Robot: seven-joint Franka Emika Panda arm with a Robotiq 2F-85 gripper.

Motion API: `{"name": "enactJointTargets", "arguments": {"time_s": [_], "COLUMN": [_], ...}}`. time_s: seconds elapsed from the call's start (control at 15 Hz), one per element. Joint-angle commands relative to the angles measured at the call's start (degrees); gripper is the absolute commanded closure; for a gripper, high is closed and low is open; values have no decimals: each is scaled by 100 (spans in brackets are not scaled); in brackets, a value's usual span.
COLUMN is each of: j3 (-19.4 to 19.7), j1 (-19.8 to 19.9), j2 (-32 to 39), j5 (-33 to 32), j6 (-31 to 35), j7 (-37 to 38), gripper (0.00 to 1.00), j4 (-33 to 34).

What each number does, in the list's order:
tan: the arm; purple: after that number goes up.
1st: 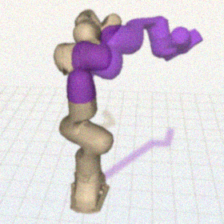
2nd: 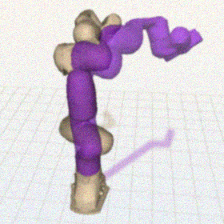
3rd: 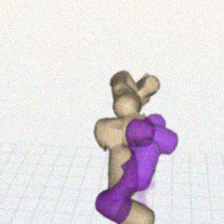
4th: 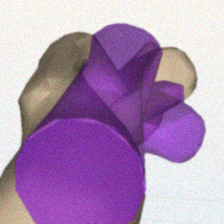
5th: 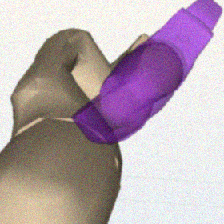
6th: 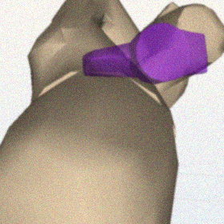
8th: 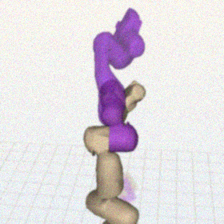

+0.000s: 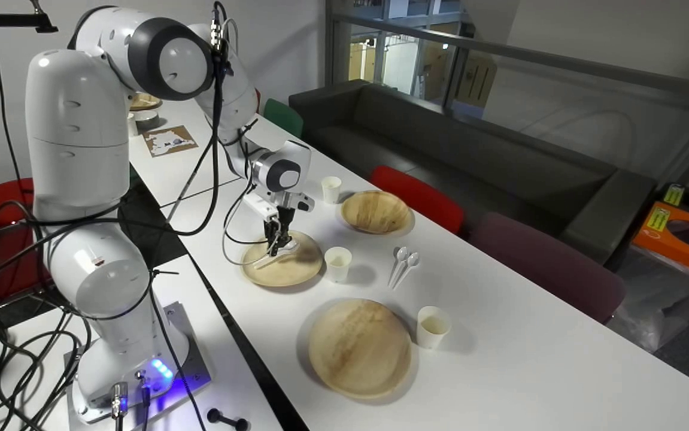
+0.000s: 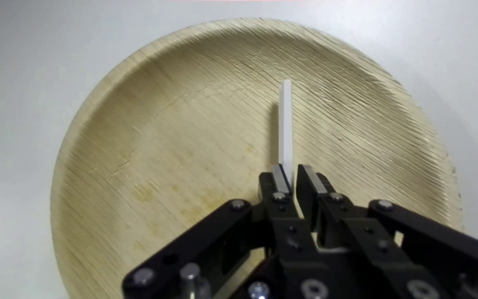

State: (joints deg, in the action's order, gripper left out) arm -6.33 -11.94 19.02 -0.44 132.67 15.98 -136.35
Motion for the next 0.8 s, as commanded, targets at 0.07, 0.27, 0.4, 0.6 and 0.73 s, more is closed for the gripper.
{"name": "enactJointTargets", "arguments": {"time_s": [0.07,0.27,0.4,0.6,0.73], "j3": [17,21,25,35,46], "j1": [17,16,4,-2,-5], "j2": [33,32,36,43,59], "j5": [5,-1,-22,-54,-75], "j6": [-192,-184,-178,-178,-179], "j7": [-26,-21,-9,-4,5], "gripper": [98,100,76,59,44], "j4": [119,109,102,96,102]}}
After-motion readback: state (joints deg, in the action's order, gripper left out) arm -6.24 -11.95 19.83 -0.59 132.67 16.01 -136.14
